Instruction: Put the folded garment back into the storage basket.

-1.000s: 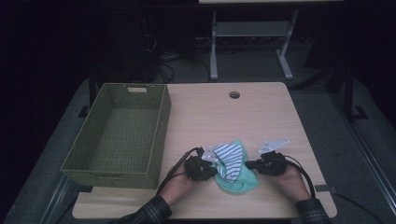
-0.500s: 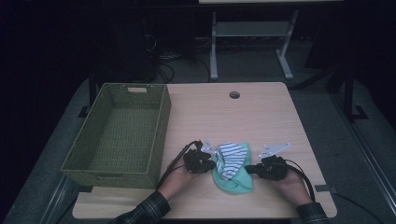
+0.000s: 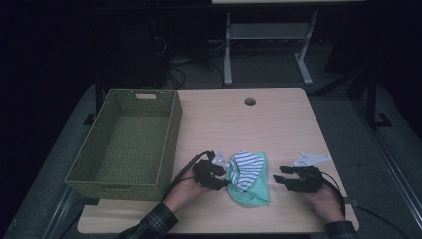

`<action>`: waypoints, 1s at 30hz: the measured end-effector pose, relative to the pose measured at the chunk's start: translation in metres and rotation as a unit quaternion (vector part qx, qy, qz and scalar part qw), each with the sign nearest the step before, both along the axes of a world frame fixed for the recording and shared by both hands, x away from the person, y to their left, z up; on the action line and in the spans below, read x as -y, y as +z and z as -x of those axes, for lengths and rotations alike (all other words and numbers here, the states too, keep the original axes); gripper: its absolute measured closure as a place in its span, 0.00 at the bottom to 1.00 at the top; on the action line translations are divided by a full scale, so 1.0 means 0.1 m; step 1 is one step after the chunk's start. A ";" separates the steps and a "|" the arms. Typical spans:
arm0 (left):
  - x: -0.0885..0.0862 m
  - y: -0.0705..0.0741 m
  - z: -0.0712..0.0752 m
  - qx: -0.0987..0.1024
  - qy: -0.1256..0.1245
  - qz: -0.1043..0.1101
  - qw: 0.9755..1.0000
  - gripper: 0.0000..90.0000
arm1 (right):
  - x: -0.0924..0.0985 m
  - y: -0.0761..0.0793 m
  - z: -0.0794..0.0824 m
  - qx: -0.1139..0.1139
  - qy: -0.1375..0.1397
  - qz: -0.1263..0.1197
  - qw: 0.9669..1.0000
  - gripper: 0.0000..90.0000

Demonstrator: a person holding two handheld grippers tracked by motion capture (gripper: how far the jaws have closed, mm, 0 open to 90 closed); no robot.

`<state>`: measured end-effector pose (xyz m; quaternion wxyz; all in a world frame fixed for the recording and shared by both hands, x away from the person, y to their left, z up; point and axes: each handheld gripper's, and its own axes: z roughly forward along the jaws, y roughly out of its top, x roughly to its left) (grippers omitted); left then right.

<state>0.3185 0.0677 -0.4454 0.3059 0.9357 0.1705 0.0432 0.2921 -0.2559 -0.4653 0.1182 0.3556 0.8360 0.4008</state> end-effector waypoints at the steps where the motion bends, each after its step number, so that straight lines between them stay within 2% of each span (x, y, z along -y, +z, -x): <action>1: 0.00 0.02 0.01 0.002 -0.005 -0.001 1.000 0.60 | 0.04 -0.02 0.02 0.002 -0.004 -0.003 1.000 0.52; 5: 0.01 0.10 0.02 -0.003 -0.014 0.011 1.000 0.53 | 0.15 -0.09 0.09 0.008 -0.039 0.021 0.999 0.39; 6: 0.01 0.12 0.01 0.000 -0.023 0.007 1.000 0.50 | 0.17 -0.10 0.10 0.012 -0.042 0.025 0.999 0.38; 9: 0.03 0.17 0.00 -0.006 -0.026 0.020 0.999 0.44 | 0.22 -0.12 0.11 0.016 -0.048 0.025 0.998 0.33; 10: 0.03 0.20 -0.02 -0.003 -0.037 0.010 0.999 0.42 | 0.23 -0.12 0.11 0.013 -0.051 0.026 0.998 0.32; 12: 0.05 0.22 -0.01 -0.001 -0.037 0.015 0.999 0.39 | 0.23 -0.14 0.09 0.010 -0.051 0.029 0.998 0.29; 13: 0.06 0.24 -0.02 0.003 -0.049 0.004 0.999 0.37 | 0.23 -0.16 0.09 0.007 -0.050 0.031 0.998 0.26; 15: 0.08 0.26 -0.02 -0.001 -0.045 0.010 0.999 0.34 | 0.23 -0.16 0.09 0.006 -0.052 0.030 0.998 0.26; 20: 0.11 0.33 -0.08 -0.004 -0.060 0.001 0.998 0.28 | 0.22 -0.16 0.08 0.004 -0.053 0.032 0.998 0.21; 21: 0.13 0.34 -0.09 -0.007 -0.060 0.004 0.998 0.28 | 0.22 -0.17 0.08 0.005 -0.052 0.032 0.998 0.21; 27: 0.23 0.39 -0.16 -0.008 -0.084 -0.012 0.996 0.27 | 0.22 -0.17 0.08 0.003 -0.056 0.032 0.998 0.20; 30: 0.29 0.41 -0.21 -0.006 -0.085 -0.014 0.996 0.27 | 0.22 -0.17 0.08 0.003 -0.056 0.032 0.998 0.20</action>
